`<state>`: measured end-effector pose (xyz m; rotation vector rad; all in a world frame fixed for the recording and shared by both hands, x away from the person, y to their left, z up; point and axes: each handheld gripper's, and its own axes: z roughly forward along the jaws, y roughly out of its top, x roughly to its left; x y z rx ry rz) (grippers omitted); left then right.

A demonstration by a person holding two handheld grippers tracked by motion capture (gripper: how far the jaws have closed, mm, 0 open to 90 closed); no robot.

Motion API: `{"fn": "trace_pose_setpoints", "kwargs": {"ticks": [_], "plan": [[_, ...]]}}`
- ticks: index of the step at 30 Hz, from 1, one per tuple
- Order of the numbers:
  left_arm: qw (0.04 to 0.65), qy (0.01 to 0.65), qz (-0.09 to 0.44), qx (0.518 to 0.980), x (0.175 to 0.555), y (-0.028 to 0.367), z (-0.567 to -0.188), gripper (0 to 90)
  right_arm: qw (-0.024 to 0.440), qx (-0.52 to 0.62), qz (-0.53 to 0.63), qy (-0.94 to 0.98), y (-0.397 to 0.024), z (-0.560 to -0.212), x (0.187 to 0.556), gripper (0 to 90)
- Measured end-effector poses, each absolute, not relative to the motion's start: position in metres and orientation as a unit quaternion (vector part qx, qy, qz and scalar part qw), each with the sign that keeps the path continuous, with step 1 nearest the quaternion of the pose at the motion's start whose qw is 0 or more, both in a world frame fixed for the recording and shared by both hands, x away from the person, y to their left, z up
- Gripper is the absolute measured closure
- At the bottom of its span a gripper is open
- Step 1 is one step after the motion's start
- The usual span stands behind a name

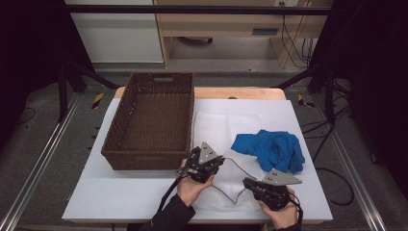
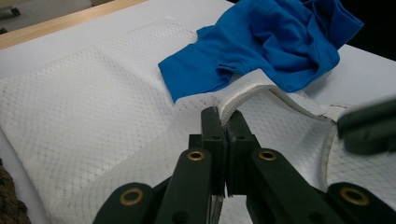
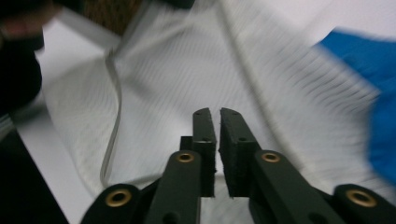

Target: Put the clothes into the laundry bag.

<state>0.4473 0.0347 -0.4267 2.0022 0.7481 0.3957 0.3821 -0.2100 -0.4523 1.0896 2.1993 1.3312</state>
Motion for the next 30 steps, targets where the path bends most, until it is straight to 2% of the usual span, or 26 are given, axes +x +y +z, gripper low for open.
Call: {"fn": "trace_pose_setpoints", "kwargs": {"ticks": [7, 12, 16, 21, 30], "plan": [[0.462, 0.302, 0.163, 0.818, 0.447, 0.035, -0.428, 88.8, 0.249, 0.430, 0.484, 0.720, -0.241, -0.423, 0.406, 57.8], [0.462, 0.301, 0.161, 0.818, 0.446, 0.037, -0.429, 88.8, 0.289, 0.472, 0.465, 0.691, -0.265, -0.420, 0.430, 38.9], [0.464, 0.299, 0.159, 0.819, 0.446, 0.037, -0.430, 88.8, 0.315, 0.511, 0.433, 0.672, -0.281, -0.422, 0.445, 19.7], [0.463, 0.296, 0.158, 0.821, 0.445, 0.036, -0.430, 88.8, 0.324, 0.548, 0.401, 0.659, -0.298, -0.432, 0.461, 13.0], [0.461, 0.294, 0.157, 0.822, 0.444, 0.038, -0.430, 88.7, 0.290, 0.591, 0.333, 0.675, -0.307, -0.467, 0.484, 20.7]]}}
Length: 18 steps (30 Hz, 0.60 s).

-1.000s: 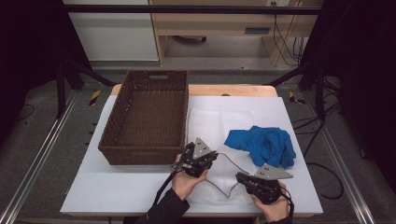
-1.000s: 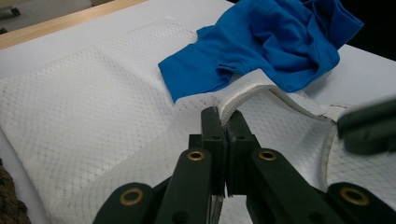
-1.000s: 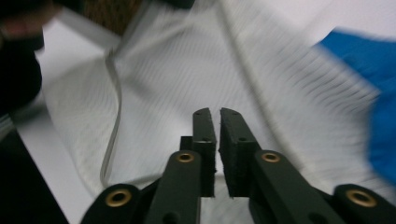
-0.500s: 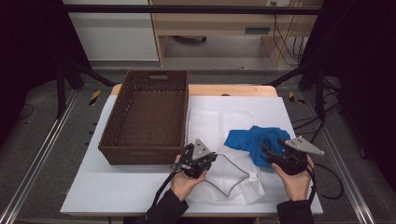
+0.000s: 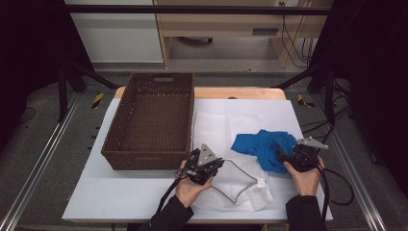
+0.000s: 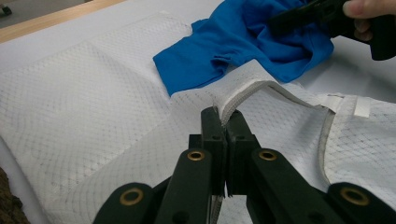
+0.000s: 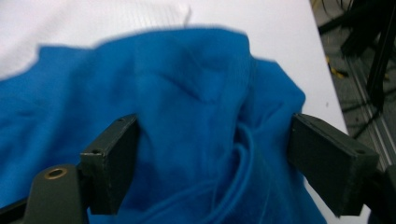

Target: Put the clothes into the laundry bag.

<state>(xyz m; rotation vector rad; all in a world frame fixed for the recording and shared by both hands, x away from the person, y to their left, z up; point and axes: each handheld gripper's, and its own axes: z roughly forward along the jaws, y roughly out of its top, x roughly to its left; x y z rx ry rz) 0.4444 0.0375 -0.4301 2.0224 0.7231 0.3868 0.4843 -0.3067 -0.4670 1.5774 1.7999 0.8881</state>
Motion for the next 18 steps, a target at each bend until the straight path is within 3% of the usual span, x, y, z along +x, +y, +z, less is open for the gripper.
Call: {"fn": "trace_pose_setpoints", "kwargs": {"ticks": [2, 3, 10, 18], "plan": [[0.461, 0.294, 0.157, 0.822, 0.444, 0.038, -0.430, 88.8, 0.280, 0.594, 0.321, 0.683, -0.307, -0.472, 0.487, 25.4], [0.461, 0.293, 0.157, 0.823, 0.444, 0.038, -0.430, 88.7, 0.275, 0.595, 0.318, 0.685, -0.307, -0.474, 0.489, 33.6], [0.460, 0.294, 0.155, 0.823, 0.444, 0.037, -0.430, 88.7, 0.254, 0.602, 0.317, 0.688, -0.307, -0.470, 0.488, 68.8], [0.460, 0.299, 0.152, 0.822, 0.447, 0.038, -0.426, 88.8, 0.265, 0.548, 0.411, 0.679, -0.307, -0.443, 0.461, 72.2]]}}
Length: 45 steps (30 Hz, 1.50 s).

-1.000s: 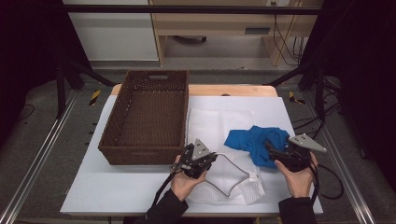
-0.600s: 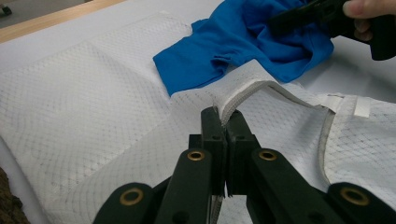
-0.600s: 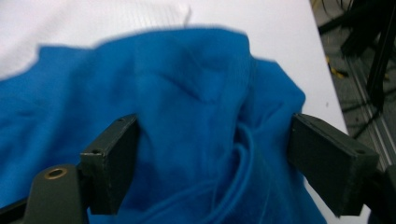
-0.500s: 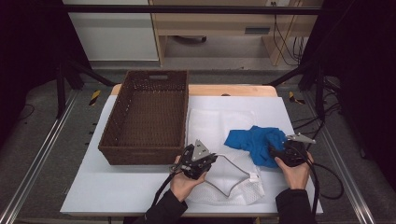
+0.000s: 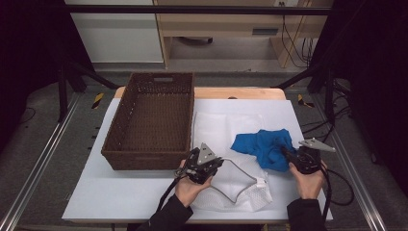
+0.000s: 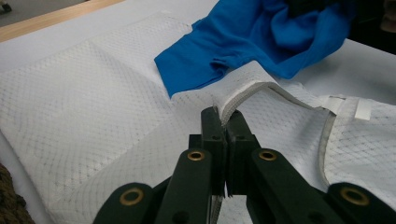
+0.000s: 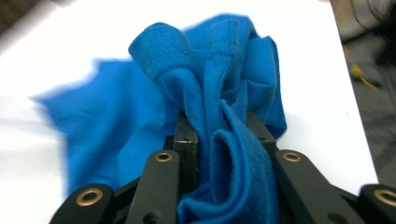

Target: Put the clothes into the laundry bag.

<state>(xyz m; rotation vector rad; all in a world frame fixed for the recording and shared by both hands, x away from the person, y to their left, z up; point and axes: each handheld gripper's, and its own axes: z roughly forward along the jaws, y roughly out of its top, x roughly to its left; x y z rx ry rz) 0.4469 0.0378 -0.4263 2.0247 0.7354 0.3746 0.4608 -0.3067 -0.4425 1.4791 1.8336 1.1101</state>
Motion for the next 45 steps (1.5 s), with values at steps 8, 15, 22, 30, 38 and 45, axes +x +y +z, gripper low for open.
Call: {"fn": "trace_pose_setpoints", "kwargs": {"ticks": [8, 15, 22, 30, 38, 45], "plan": [[0.455, 0.302, 0.155, 0.823, 0.451, 0.034, -0.422, 88.8, 0.270, 0.447, 0.489, 0.699, -0.293, -0.406, 0.425, 71.9], [0.452, 0.314, 0.150, 0.821, 0.456, 0.035, -0.423, 88.9, 0.252, 0.375, 0.504, 0.736, -0.260, -0.401, 0.398, 72.0], [0.450, 0.320, 0.143, 0.821, 0.461, 0.035, -0.423, 89.0, 0.225, 0.320, 0.502, 0.771, -0.230, -0.401, 0.382, 72.0], [0.445, 0.320, 0.138, 0.825, 0.461, 0.032, -0.423, 89.0, 0.181, 0.288, 0.478, 0.810, -0.195, -0.423, 0.379, 71.9], [0.446, 0.327, 0.128, 0.823, 0.464, 0.034, -0.423, 89.0, 0.136, 0.281, 0.443, 0.840, -0.168, -0.455, 0.387, 72.1], [0.454, 0.316, 0.129, 0.823, 0.455, 0.036, -0.422, 89.1, 0.138, 0.303, 0.413, 0.848, -0.155, -0.470, 0.396, 72.0]]}}
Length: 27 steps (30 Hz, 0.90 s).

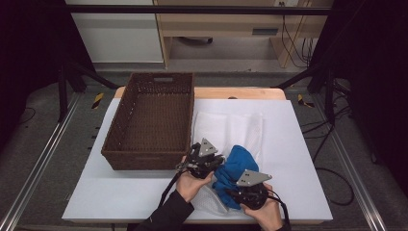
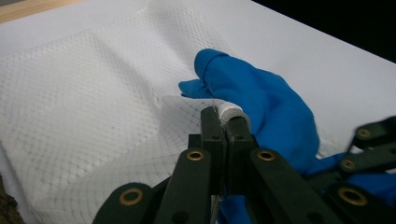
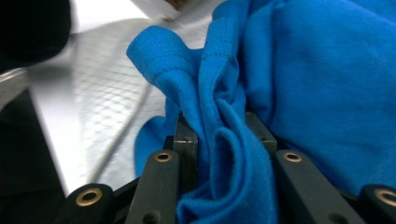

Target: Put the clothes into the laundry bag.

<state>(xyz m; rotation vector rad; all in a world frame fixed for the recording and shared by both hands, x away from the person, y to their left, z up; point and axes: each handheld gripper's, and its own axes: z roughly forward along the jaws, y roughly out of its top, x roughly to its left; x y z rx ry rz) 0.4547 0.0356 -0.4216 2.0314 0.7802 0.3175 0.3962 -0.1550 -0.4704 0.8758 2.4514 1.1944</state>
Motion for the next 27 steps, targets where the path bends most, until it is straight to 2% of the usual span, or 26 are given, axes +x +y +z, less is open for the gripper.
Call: {"fn": "trace_pose_setpoints", "kwargs": {"ticks": [8, 13, 20, 24, 27], "plan": [[0.456, 0.314, 0.135, 0.822, 0.448, 0.037, -0.428, 89.0, 0.154, 0.324, 0.406, 0.840, -0.148, -0.478, 0.401, 65.8], [0.460, 0.320, 0.135, 0.817, 0.450, 0.042, -0.428, 89.0, 0.144, 0.307, 0.450, 0.826, -0.157, -0.468, 0.395, 47.3], [0.458, 0.318, 0.136, 0.819, 0.450, 0.043, -0.427, 88.9, 0.214, 0.325, 0.468, 0.794, -0.178, -0.449, 0.392, 20.3], [0.459, 0.317, 0.135, 0.819, 0.451, 0.044, -0.427, 89.0, 0.211, 0.341, 0.464, 0.790, -0.185, -0.452, 0.400, 8.4], [0.459, 0.310, 0.136, 0.821, 0.449, 0.044, -0.428, 89.0, 0.188, 0.362, 0.465, 0.786, -0.188, -0.460, 0.414, 4.9]]}}
